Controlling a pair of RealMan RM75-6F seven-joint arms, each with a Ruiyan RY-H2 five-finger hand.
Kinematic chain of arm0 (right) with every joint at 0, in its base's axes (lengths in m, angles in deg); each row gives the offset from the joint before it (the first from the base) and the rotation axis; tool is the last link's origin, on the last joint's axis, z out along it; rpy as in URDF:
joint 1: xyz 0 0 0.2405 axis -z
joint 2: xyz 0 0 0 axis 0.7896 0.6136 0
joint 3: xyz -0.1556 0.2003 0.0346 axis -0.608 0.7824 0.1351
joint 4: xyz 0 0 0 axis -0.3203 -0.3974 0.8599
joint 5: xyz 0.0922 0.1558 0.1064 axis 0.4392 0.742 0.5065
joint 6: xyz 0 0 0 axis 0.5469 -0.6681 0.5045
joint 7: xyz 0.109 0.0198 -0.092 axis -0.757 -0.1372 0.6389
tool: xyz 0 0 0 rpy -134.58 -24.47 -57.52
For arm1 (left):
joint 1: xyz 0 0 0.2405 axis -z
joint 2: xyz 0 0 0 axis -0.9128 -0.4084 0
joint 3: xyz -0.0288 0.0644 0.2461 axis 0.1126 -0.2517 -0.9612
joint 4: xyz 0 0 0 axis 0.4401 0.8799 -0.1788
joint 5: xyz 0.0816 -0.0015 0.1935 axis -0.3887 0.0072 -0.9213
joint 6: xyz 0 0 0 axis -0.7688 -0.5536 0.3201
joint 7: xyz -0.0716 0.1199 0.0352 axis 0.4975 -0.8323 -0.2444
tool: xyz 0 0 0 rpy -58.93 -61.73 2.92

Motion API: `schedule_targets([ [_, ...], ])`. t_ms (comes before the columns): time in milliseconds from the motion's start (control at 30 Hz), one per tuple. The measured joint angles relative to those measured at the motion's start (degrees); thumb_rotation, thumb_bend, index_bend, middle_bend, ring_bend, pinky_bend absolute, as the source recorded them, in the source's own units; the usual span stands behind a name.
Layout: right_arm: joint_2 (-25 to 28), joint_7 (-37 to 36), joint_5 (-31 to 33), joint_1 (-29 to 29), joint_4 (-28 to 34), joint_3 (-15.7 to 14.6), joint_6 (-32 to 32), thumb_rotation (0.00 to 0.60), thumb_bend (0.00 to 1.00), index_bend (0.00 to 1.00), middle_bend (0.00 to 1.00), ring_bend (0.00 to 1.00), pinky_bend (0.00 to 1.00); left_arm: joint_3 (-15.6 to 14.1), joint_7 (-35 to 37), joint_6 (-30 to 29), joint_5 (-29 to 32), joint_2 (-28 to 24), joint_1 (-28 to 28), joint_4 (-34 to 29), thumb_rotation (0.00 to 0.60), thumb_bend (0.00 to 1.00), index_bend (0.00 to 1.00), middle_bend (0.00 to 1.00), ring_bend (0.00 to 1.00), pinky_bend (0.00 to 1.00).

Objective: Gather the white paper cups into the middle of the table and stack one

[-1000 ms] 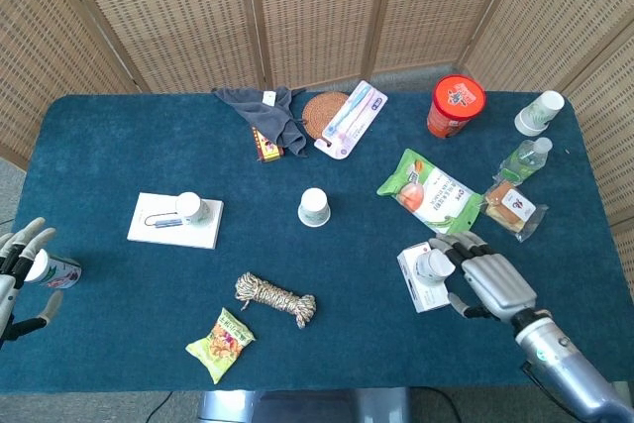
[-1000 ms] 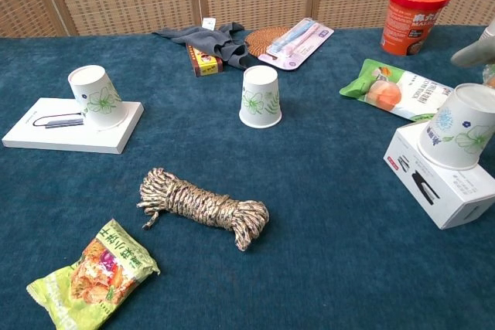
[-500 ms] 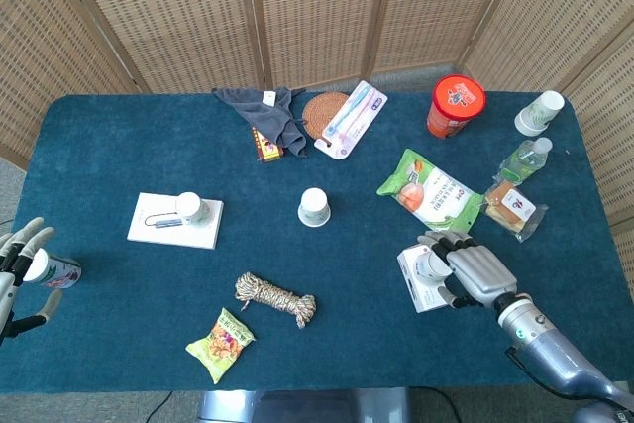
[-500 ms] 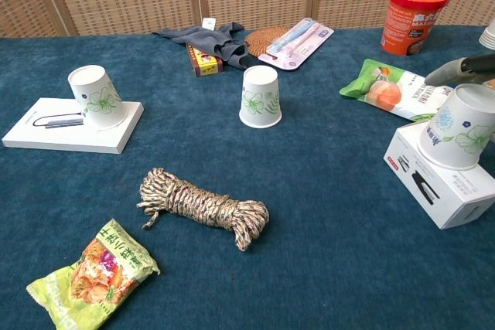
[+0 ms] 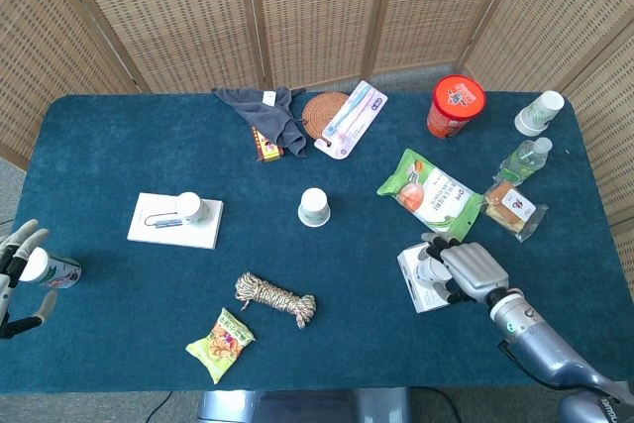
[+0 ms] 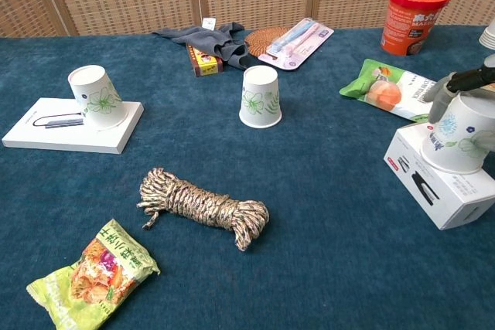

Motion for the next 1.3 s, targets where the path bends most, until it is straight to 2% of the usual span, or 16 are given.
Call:
schedule_targets([
  [600, 0.86, 5.28, 4.78, -3.21, 3.56, 0.19, -0.81, 0.600, 0.48, 0.36, 0.22, 0.18, 0.65, 0.31, 0.49, 0.80, 0.01, 0.21, 0.84, 0.60, 0.600, 0.47, 0.00, 0.00, 0.00, 0.00],
  [1033, -0.57, 11.22, 12.40, -10.60, 6.01, 1.88, 1.11, 0.600, 0.48, 0.36, 0.22, 0.18, 0.64, 0.07, 1.54, -0.48, -0.87, -0.02, 0.30, 1.27, 0.600, 0.46, 0.00, 0.00, 0.00, 0.00],
  [1300, -2.91, 13.41, 17.91, -15.99, 4.78, 2.56, 2.91, 0.600, 0.48, 0.36, 0.22, 0.18, 0.64, -0.21, 2.16, -1.19, -1.24, -0.16, -0.19, 1.62, 0.600, 0.46, 0.00, 0.00, 0.00, 0.00],
])
